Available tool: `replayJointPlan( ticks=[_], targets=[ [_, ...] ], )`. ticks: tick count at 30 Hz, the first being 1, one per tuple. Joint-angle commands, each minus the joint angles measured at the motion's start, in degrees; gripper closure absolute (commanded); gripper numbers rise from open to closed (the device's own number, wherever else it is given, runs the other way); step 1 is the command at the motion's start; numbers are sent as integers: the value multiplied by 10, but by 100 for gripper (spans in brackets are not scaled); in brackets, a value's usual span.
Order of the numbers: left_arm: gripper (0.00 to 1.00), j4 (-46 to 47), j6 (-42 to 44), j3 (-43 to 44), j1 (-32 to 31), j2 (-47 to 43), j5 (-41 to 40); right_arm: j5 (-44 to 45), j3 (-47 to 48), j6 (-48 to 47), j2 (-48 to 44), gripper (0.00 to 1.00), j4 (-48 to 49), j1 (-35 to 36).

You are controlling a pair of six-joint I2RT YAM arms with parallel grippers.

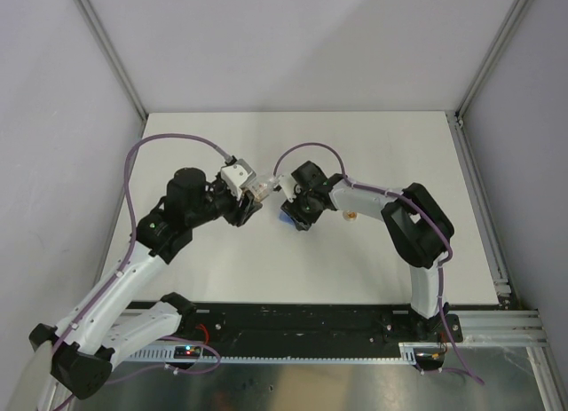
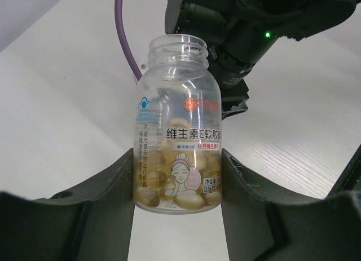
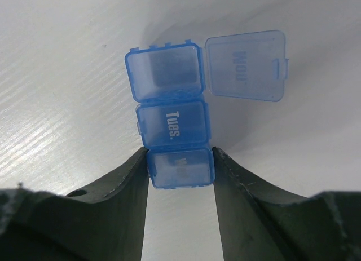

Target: Sort the pills into containers

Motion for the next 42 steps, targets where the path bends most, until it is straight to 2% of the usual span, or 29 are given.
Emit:
replayJointPlan(
  ticks=[1,11,23,42],
  targets=[
    [100,19,17,-10,6,-7,3,24,-13,16,-30,61,-14,4],
    [100,24,29,-40,5,-2,18,26,-67,54,-73,64,-24,-4],
    [100,31,37,-68,6,4,31,17,-119,112,-121,63,-4,-21],
    [100,43,43,-97,-5,5,42,28,-130,113,-145,32,3,-12]
  ],
)
